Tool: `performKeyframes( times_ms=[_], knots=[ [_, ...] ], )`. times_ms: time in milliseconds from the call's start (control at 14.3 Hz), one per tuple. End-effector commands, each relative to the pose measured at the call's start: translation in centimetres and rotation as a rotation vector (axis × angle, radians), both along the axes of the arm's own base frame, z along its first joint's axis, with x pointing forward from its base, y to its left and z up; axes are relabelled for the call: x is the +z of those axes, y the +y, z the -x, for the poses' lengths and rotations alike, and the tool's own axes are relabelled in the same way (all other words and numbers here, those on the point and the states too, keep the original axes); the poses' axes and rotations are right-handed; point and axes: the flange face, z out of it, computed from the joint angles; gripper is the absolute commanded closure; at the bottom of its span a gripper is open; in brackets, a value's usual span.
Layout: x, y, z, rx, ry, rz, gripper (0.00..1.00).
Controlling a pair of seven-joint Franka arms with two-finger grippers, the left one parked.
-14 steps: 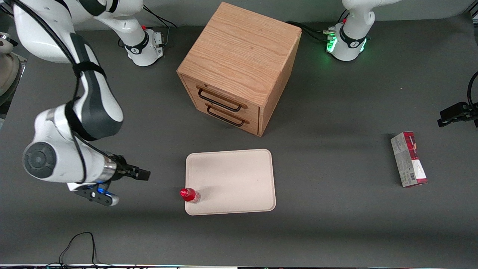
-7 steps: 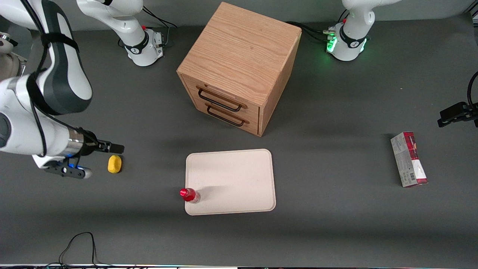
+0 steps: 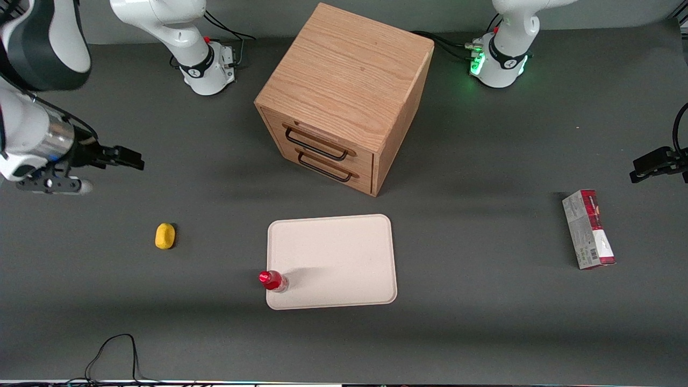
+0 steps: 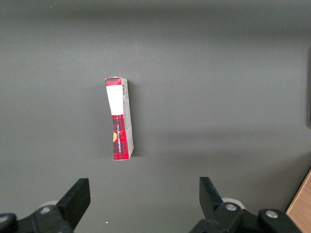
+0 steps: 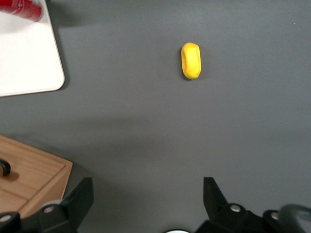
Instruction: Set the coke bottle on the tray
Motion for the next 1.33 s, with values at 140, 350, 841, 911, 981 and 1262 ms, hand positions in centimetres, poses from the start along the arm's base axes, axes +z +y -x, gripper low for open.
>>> performKeyframes(
  times_ms=[140, 350, 841, 911, 981, 1262],
  knots=[
    [4.1, -2.1, 0.5, 0.004, -0.050, 0.002, 0.00],
    [4.4, -3.3, 0.0, -0.016, -0.012, -0.004, 0.00],
    [4.7, -3.6, -0.1, 0.007, -0.016, -0.004, 0.00],
    [4.7, -3.8, -0.1, 0.020, -0.016, -0.001, 0.00],
    [4.7, -3.6, -0.1, 0.058, -0.015, 0.003, 0.00],
    [4.8, -2.9, 0.1, 0.085, -0.004, -0.005, 0.00]
  ],
)
